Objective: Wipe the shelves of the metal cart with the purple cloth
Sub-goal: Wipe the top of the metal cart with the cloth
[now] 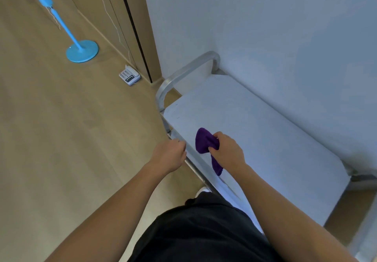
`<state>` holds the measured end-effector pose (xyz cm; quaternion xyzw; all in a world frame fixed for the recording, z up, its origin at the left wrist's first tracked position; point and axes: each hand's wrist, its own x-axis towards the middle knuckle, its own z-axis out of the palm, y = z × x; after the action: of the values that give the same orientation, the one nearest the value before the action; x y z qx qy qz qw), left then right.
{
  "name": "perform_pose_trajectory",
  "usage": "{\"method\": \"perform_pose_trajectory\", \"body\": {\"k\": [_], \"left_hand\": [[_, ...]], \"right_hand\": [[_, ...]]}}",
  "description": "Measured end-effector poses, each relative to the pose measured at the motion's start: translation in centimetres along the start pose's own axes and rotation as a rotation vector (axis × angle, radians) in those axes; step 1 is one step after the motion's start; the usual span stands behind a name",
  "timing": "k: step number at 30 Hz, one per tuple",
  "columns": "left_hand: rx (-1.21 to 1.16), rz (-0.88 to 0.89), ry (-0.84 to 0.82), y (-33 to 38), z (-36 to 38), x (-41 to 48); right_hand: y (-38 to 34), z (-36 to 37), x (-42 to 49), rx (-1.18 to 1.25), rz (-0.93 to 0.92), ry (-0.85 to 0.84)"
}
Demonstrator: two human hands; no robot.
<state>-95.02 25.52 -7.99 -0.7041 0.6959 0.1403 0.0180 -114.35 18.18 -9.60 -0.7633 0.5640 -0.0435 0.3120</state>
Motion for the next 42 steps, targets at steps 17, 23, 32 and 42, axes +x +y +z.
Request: {"method": "perform_pose_trajectory", "body": {"k": [17,23,32,42], "left_hand": [[0.098,0.209,-0.223,-10.4,1.5,15.5],[0.113,0.377,-0.308,-13.6,1.8,17.6],[0.099,0.533,-0.382,-18.2,2.7,17.2],[0.008,0.581,-0.398,-19.9,2.3,17.9]], "right_hand": [[-4.4,3.5,11.8,-0.027,0.223,0.181],[-6.1,9.7,10.2,0.051,0.361,0.142],[-12.0,13.2,12.7,-0.124,0.383,0.044],[-12.5,12.4,16.2,-0.211,0.373,-0.104]]}}
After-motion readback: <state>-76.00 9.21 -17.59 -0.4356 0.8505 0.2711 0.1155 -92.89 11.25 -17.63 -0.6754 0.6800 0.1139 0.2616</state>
